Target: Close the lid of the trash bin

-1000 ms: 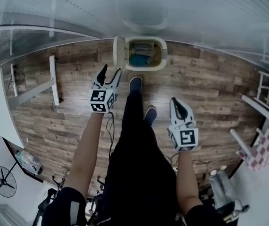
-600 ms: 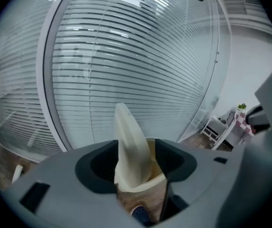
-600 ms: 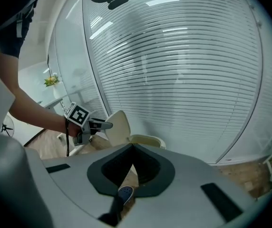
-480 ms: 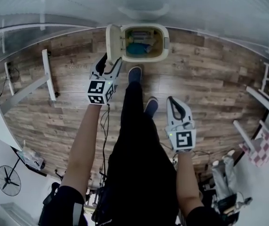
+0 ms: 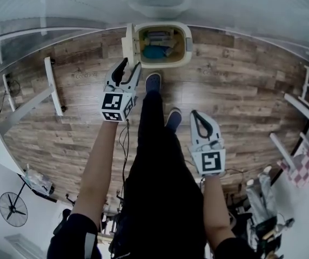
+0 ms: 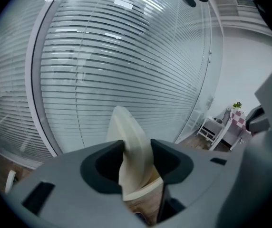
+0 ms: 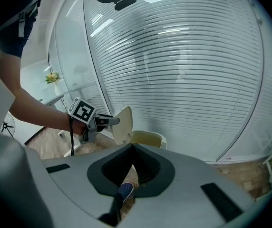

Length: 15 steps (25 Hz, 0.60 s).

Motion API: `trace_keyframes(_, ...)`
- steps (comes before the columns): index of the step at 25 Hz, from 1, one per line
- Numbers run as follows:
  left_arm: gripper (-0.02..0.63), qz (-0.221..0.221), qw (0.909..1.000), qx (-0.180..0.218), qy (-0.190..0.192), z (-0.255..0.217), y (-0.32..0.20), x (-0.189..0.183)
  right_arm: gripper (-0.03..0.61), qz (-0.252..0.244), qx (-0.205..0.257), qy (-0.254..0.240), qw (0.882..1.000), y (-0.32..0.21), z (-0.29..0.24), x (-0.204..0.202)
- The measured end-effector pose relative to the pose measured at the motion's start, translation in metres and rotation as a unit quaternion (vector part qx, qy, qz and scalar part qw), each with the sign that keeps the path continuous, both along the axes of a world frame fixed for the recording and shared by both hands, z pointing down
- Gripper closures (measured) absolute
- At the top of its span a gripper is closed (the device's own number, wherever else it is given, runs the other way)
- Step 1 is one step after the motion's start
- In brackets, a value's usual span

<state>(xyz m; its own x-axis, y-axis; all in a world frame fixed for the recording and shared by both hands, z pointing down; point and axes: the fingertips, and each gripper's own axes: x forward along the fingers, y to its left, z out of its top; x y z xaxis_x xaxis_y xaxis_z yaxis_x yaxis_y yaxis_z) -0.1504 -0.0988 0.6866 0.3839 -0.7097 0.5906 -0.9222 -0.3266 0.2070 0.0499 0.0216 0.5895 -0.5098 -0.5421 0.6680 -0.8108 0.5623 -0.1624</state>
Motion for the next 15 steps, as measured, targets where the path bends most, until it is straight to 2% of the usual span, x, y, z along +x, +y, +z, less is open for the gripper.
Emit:
trace_keyframes(6,0.42,0.05,0.9985,0.016,-0.013,0.002,-0.002,0.027,0.574,-0.008,0.003,0.003,1.0,0.001,0.0,0.001)
trace_keyframes(15,0.403,0.093,0.9947,0.013,0.042,0.011,-0.007,0.067,0.574,0.017,-0.009,-0.019,1.0,0.007,0.004,0.004)
